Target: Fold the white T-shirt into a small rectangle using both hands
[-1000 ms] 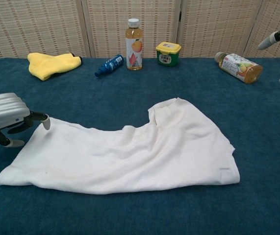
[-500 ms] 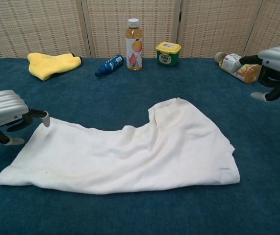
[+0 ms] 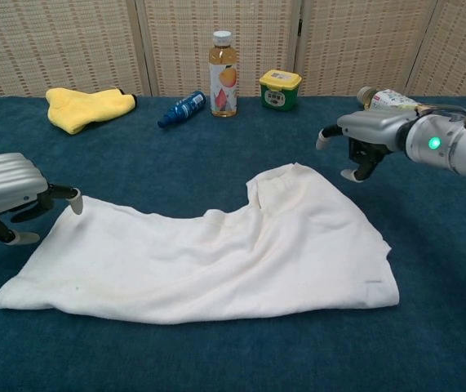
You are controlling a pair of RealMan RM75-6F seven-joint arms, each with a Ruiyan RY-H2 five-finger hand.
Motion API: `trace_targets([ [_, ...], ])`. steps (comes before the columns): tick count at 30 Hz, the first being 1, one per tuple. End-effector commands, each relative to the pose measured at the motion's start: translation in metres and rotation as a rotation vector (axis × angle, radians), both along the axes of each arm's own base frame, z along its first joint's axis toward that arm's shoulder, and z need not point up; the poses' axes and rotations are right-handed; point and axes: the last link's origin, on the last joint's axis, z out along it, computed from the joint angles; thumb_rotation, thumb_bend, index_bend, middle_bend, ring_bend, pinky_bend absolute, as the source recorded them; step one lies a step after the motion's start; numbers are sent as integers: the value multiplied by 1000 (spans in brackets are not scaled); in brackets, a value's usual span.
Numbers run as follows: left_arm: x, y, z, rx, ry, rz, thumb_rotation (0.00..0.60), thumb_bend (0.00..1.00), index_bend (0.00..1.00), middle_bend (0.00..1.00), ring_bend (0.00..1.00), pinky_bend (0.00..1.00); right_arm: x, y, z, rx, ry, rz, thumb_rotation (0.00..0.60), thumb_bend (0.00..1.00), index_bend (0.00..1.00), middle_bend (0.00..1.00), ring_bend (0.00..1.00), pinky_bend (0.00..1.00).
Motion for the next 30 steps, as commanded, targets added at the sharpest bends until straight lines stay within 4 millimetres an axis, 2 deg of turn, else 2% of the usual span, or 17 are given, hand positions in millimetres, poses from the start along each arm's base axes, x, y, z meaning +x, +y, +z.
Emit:
trace_targets([
  [1,0,0,0,0,0,-1,600,257,352,836,766,841,13,-9,-17,28,4,-8,600,433,192,931,976,1000],
  [5,0,0,1,3,-1,1,600,257,352,836,766,841,21,-15,-28,44,11,-15,600,447,192,931,976,1000],
  [18,0,-1,1,4,-4,7,600,257,348,836,766,841,36,-28,-46,72,28,-17,600,454,202,931,976,1000],
  [27,1,-1,1,4,-7,9,600,258,347,836,766,841,37,-28,-49,59,20,-1,600,483,421,933,977,1000],
  [30,1,-1,1,3,-8,9,600,258,345,837,766,841,35,-26,-47,49,7,3,600,494,458,934,977,1000],
])
